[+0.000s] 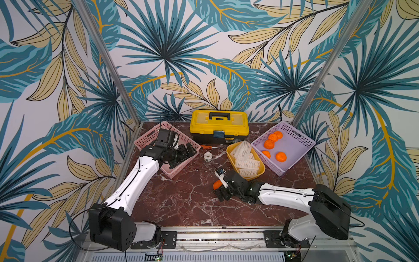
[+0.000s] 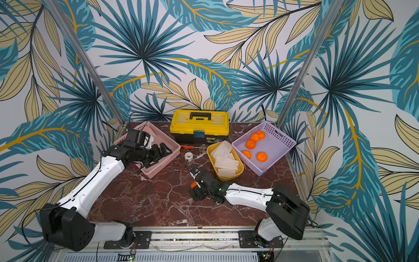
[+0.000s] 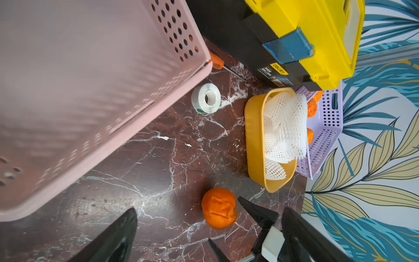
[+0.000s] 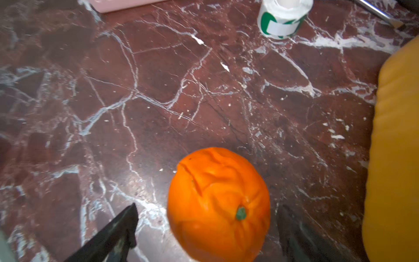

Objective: Remove foam nets from oranges
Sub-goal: Pick up the orange from the center of the board.

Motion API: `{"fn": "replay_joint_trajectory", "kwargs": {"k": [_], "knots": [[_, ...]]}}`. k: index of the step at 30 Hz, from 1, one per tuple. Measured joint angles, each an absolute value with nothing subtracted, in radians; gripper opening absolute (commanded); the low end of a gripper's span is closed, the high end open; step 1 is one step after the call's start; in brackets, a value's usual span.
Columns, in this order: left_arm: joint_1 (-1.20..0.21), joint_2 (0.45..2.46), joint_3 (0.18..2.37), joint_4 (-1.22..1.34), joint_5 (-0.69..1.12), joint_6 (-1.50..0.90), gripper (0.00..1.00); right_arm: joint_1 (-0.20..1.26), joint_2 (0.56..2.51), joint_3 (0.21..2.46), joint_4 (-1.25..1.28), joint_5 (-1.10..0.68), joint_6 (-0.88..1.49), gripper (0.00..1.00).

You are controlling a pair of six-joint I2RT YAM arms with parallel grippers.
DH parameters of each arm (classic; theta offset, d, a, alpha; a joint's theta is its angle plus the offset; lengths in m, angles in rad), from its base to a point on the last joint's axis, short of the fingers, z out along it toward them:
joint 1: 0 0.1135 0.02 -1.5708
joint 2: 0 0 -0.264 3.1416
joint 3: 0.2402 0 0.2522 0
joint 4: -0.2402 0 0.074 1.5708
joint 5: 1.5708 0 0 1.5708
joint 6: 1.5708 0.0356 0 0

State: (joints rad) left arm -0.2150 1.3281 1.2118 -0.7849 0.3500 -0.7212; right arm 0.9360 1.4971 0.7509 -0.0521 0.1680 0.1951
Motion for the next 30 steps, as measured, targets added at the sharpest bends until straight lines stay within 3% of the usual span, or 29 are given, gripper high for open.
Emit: {"fn": "replay_joint_trajectory", "kwargs": {"k": [4,13,23,30], "knots": [[-0.164,1.306,1.215,-0.788,0.327,-0.686,1.0,0.937,1.538,0.753,-0.053,0.208,0.209,0.91],[-0.142,1.305,1.216,-0.794,0.204,-0.589,1.0,0.937,1.592,0.769,-0.051,0.232,0.268,0.65],[-0.139,1.308,1.188,-0.798,0.204,-0.572,1.0,0.918,1.391,0.764,-0.052,0.244,0.326,0.63],[-0.137,1.307,1.18,-0.797,0.22,-0.572,0.99,0.754,1.169,0.762,-0.049,0.231,0.417,0.63]]}}
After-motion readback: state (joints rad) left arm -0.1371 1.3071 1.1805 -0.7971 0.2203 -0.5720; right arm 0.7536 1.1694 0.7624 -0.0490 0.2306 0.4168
